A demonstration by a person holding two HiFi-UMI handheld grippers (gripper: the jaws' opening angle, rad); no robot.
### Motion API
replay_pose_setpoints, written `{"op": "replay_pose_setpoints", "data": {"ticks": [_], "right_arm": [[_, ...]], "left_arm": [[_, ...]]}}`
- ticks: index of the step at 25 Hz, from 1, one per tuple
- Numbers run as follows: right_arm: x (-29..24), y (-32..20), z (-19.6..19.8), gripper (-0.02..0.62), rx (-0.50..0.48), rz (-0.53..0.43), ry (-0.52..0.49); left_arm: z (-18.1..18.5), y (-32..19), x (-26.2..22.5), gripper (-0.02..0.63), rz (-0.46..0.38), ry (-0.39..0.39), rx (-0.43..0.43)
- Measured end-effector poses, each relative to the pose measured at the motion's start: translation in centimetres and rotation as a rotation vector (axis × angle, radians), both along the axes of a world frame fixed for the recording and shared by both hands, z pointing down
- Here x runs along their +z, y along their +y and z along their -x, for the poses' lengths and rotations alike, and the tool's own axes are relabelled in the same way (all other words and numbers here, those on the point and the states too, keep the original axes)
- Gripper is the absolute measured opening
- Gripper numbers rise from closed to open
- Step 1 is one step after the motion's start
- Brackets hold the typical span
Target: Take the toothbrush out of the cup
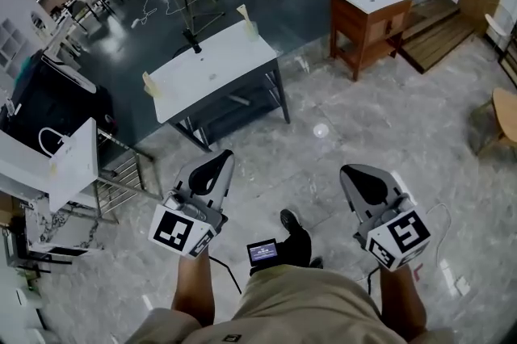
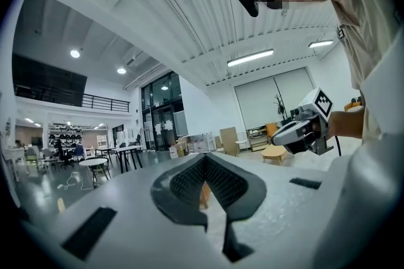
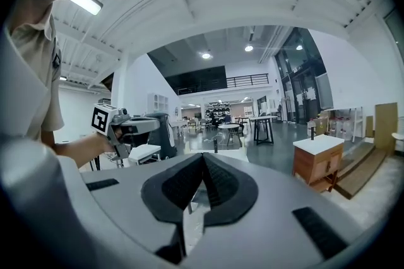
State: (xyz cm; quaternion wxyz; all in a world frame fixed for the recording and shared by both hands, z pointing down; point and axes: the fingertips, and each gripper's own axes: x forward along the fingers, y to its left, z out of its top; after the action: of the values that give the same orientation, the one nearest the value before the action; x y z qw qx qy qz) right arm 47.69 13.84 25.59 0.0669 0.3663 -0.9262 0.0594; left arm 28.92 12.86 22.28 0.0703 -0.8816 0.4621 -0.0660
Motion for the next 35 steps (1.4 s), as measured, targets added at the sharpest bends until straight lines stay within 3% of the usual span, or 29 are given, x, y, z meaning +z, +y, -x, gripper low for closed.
{"op": "replay_pose_setpoints", "data": {"ticks": [15, 23, 27, 35], "right_arm": [[-0.5, -23.4, 6.3, 0.005, -0.01, -0.026, 0.028], [-0.6, -33.3, 12.0, 0.005, -0.11, -0.039, 0.053], [0.9, -40.6, 15.0, 0.005, -0.169, -0.029, 0.046], [5.0, -58.9, 20.8, 0.006, -0.302, 0.005, 0.065]], "left_arm": [[6.1, -20.7, 0.7, 0.006, -0.01, 0.026, -0.018], [9.7, -27.7, 0.8, 0.006, -0.002, 0.035, -0.06], [12.0, -32.2, 1.9, 0.007, 0.015, 0.032, -0.12], [17.2, -45.0, 4.5, 0.007, 0.062, 0.039, -0.328]]}}
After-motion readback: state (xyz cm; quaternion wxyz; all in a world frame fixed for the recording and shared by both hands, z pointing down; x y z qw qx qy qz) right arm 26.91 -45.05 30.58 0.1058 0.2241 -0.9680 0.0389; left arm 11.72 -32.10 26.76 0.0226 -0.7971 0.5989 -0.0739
